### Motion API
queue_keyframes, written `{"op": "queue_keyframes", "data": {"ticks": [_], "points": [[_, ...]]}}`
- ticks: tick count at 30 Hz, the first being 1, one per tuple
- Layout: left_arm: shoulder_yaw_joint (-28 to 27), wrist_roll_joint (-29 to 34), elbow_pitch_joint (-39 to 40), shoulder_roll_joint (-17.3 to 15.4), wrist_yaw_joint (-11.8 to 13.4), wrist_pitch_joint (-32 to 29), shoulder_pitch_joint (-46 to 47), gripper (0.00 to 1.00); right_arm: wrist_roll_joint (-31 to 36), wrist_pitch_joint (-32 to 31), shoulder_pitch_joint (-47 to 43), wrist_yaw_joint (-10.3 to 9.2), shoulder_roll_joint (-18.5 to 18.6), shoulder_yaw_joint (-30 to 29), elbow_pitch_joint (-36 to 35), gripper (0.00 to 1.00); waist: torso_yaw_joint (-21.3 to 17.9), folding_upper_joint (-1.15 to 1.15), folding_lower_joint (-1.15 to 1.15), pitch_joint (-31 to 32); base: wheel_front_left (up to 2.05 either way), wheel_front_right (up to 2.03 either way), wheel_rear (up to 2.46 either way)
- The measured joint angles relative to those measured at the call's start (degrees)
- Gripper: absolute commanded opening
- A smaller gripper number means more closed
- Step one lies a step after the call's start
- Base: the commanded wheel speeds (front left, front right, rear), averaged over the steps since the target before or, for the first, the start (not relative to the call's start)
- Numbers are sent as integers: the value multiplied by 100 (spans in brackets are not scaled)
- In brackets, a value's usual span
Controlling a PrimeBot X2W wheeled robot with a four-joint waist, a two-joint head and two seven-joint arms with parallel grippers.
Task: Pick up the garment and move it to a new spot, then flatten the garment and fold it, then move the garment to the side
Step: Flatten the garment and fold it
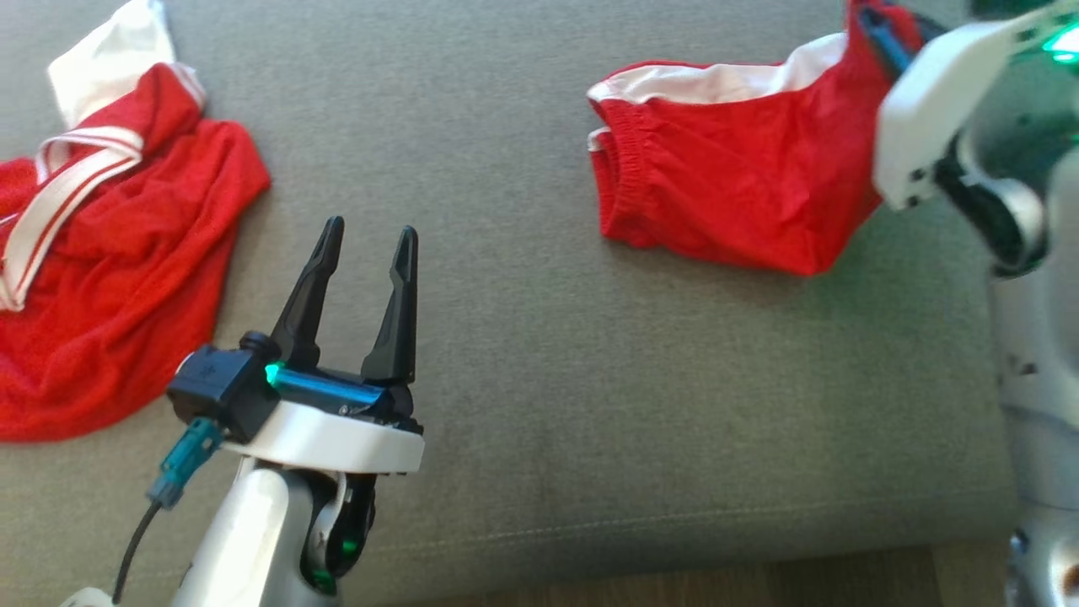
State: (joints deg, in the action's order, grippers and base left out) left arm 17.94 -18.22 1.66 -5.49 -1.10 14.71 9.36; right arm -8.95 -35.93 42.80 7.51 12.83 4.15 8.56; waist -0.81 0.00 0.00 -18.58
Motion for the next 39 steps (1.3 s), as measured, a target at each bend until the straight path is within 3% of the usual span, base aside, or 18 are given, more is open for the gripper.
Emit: {"op": "queue_keyframes", "data": {"ticks": [11,15,16,17,18,19,24,31,39], "points": [[62,0,-62,10,-52,0,-75,100,-124,-88,-60,0,-583,853,255,0,406,0,0,-2,0,0,0],[94,0,-108,32,-94,0,-103,100,-194,-69,-517,0,-747,1156,552,0,551,0,0,11,0,0,0],[99,0,-112,37,-94,0,-103,100,-230,-31,-618,0,-762,1189,586,13,563,0,0,27,0,0,0],[104,0,-121,41,-96,0,-103,100,-258,7,-709,0,-776,1201,593,76,569,0,0,50,0,0,0],[104,0,-121,41,-96,0,-103,100,-258,7,-709,0,-776,1201,593,76,569,0,0,50,0,0,0],[108,0,-144,46,-98,0,-107,100,-302,73,-794,0,-782,1191,591,100,572,0,0,86,0,0,0],[76,1,-170,70,-66,0,-278,100,-788,797,-1382,0,-877,927,-151,100,544,0,0,308,0,0,0],[-119,124,-157,98,270,0,-602,100,-199,2243,-2316,-1,-876,126,-922,100,461,0,-1,751,0,0,0],[-376,181,-66,104,565,0,-1177,100,36,3448,-3651,0,-836,-423,-905,100,406,0,-1,1272,0,0,0]]}}
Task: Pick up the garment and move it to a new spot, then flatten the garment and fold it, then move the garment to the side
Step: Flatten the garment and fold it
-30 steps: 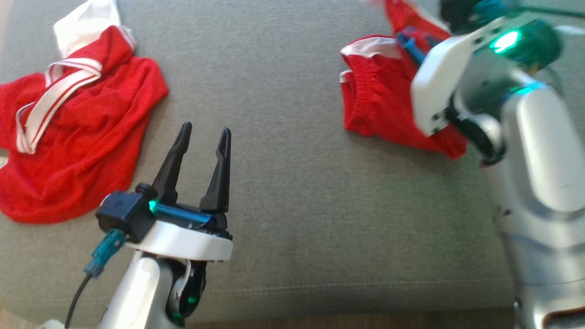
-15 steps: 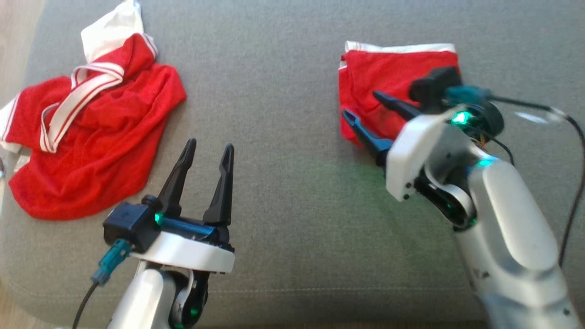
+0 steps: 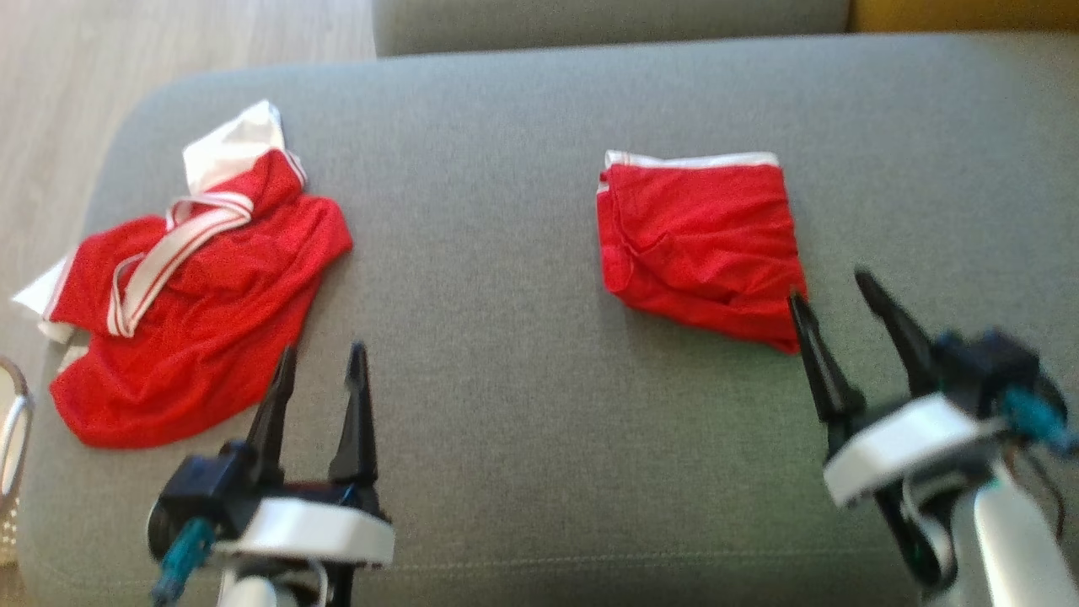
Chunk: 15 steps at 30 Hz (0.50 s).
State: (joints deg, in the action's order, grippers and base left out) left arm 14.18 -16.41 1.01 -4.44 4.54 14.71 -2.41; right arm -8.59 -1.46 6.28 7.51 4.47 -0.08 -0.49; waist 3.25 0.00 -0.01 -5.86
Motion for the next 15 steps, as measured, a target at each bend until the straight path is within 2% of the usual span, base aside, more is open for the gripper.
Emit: {"op": "queue_keyframes", "data": {"ticks": [7,13,14,15], "points": [[-102,103,181,-1,108,0,-652,100,232,887,-781,0,-144,-104,431,100,-34,0,0,394,0,0,0],[-57,422,256,2,100,0,-808,100,197,1162,-942,0,-160,-116,724,100,39,0,0,536,0,0,0],[-29,444,267,5,98,0,-808,100,199,1159,-939,0,-160,-131,787,94,77,0,0,548,0,0,0],[-10,469,268,15,98,0,-808,100,203,1151,-931,0,-161,-130,845,23,121,0,0,558,0,0,0]]}}
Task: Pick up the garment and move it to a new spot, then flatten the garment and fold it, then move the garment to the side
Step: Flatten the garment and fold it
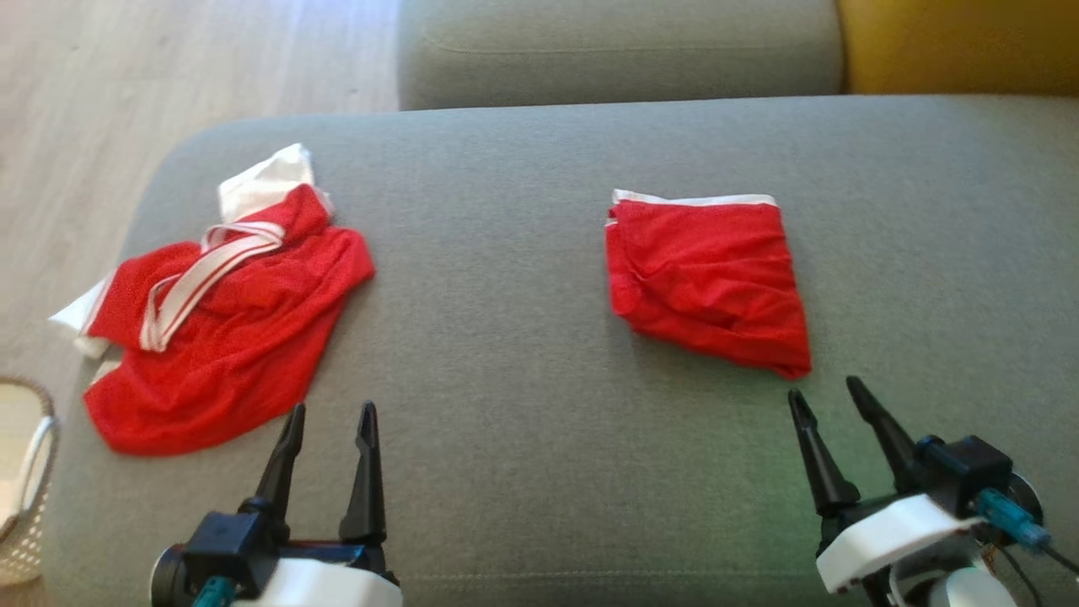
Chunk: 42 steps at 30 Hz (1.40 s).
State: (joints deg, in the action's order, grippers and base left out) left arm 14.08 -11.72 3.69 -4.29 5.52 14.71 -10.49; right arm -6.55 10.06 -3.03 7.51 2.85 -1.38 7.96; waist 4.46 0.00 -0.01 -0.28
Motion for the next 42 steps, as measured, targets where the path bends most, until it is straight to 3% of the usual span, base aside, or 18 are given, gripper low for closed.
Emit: {"op": "queue_keyframes", "data": {"ticks": [1,5,11,20,30,42], "points": [[22,4,12,10,0,0,0,100,2,-22,12,0,-2,-15,54,0,51,0,0,5,0,0,0],[152,105,112,31,0,0,0,100,138,-305,344,0,-23,-212,489,0,305,0,0,-15,0,0,0],[312,147,168,62,-27,0,9,100,530,-670,1833,0,20,-475,1550,0,727,0,0,-173,0,0,0],[544,146,164,81,-146,0,361,100,1061,-953,3203,0,501,-323,3675,0,1171,0,2,-641,0,0,0],[560,137,91,94,-143,0,502,100,720,-200,3576,0,305,836,4687,0,1240,0,2,-779,0,0,0],[539,143,105,96,-119,0,493,100,1,258,3022,0,102,2575,4477,0,966,0,0,-593,0,0,0]]}}
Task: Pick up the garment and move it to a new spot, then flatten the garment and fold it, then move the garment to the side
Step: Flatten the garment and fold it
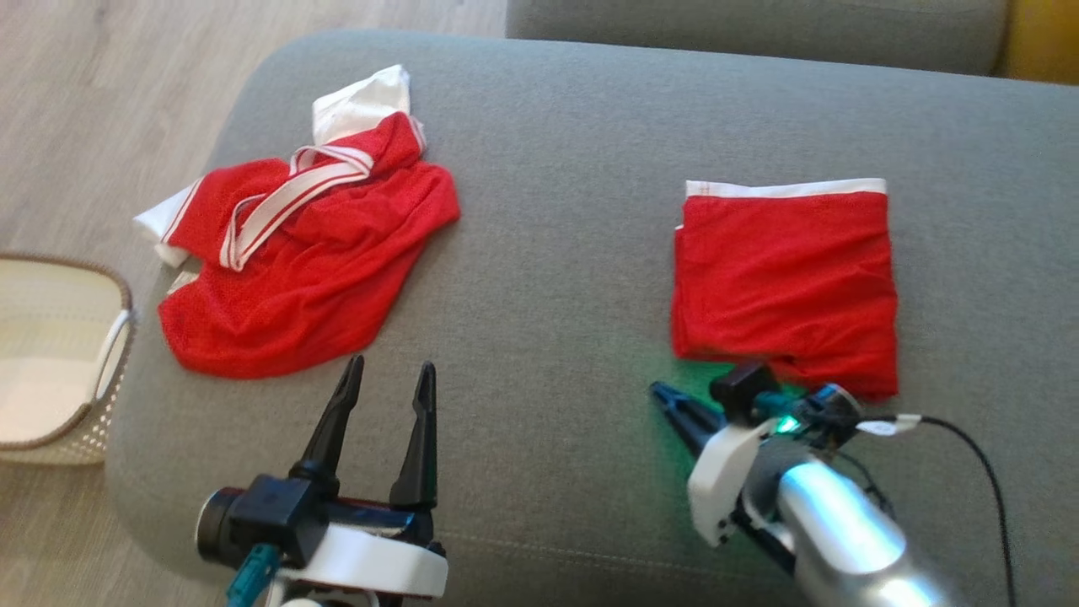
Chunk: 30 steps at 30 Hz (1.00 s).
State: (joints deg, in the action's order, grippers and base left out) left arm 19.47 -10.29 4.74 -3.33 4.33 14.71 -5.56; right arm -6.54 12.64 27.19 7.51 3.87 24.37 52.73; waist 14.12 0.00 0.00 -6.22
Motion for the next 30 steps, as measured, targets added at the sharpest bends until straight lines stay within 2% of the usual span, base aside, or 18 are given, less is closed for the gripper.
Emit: {"op": "queue_keyframes", "data": {"ticks": [4,5,6,7,8,11,14,18,20,24,30], "points": [[-33,13,30,1,5,0,-7,100,-592,8,-175,0,-1,584,-517,0,-145,0,0,71,0,0,0],[-59,13,42,1,22,0,-17,100,-677,20,-205,0,-19,616,-683,12,-192,0,0,85,0,0,0],[-98,12,51,1,32,0,-26,100,-720,58,-218,0,-32,597,-827,38,-243,0,0,100,0,0,0],[-142,11,57,1,67,0,-34,100,-727,80,-221,0,-34,503,-980,89,-296,0,0,118,0,0,0],[-190,10,67,1,79,0,-42,100,-719,114,-225,0,-32,346,-1152,100,-355,0,0,139,0,0,0],[-311,-5,163,2,181,0,-143,100,-634,159,-353,0,-21,-192,-1788,100,-553,0,0,197,0,0,0],[-475,-88,215,2,280,0,-202,100,-371,181,-821,0,25,-837,-2751,100,-845,0,0,237,0,0,0],[-675,-101,241,3,339,0,-220,100,-535,182,-1368,0,62,-1203,-3463,100,-1106,0,0,315,0,0,0],[-745,-141,255,3,357,0,-240,100,-553,183,-1637,0,120,-1296,-3698,100,-1219,0,0,366,0,0,0],[-767,-243,245,3,323,0,-316,100,-372,182,-2126,0,170,-1876,-4150,100,-1364,0,0,511,0,0,0],[-799,-235,166,3,324,0,-606,100,-132,183,-2849,0,-3,-2237,-4566,100,-1470,0,0,713,0,0,0]]}}
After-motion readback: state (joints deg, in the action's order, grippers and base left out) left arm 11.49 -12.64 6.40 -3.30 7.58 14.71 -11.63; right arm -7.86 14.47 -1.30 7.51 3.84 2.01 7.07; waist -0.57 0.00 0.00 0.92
